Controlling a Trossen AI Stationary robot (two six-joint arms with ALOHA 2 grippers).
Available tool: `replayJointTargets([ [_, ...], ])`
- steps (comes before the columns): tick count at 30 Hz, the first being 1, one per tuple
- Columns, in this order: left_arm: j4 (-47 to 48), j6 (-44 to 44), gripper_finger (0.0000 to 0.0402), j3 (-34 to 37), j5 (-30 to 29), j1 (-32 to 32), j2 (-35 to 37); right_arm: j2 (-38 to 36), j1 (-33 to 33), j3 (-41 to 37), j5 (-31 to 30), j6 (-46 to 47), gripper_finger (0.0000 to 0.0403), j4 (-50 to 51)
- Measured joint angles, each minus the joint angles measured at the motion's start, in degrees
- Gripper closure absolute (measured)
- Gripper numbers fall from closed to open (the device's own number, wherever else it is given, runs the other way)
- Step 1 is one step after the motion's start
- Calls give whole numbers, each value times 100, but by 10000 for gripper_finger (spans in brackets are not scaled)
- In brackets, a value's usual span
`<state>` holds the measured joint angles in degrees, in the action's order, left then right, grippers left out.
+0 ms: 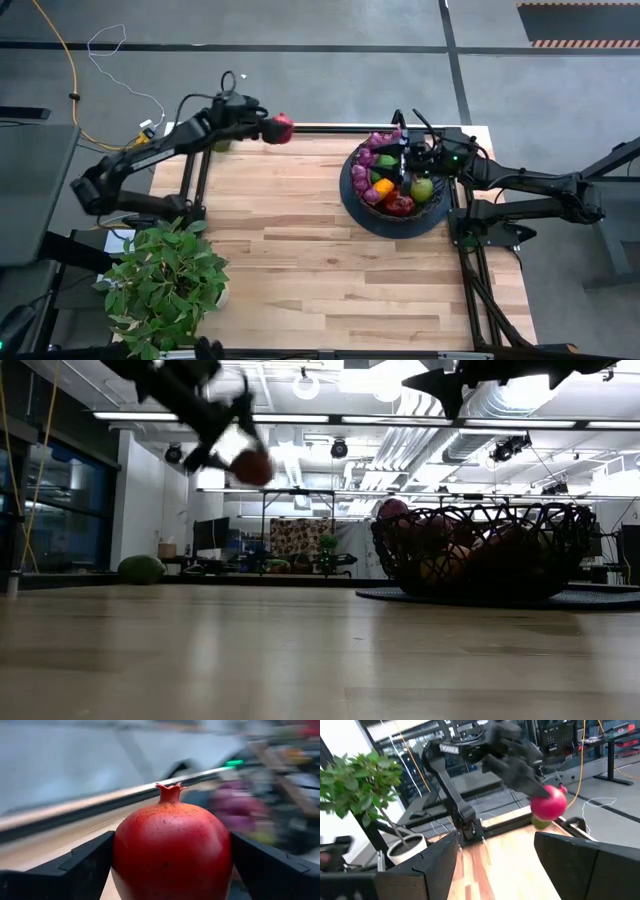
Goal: Build produce basket
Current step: Put the red pomegranate into the black wire basket
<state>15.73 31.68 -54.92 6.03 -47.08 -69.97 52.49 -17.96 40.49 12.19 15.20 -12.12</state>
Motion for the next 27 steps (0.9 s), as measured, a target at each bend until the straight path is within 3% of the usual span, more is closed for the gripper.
replayJointTargets([
  [5, -833, -364, 41, -7, 548, 873, 689, 16, 23, 0, -8, -157, 148, -308],
  [9, -1149, -387, 41, -13, 543, 1609, 965, 172, 229, 4, -295, -578, 148, -366],
  [16, -1387, -688, 41, 76, -349, 2656, 964, 880, 786, 473, -675, -1642, 148, -230],
  [20, -1904, -438, 41, 381, -563, 2893, 933, 1225, 970, 851, -803, -2144, 148, 156],
  [27, -2322, -290, 41, 518, -565, 3046, 939, 1438, 992, 1130, -815, -2159, 148, 327],
])
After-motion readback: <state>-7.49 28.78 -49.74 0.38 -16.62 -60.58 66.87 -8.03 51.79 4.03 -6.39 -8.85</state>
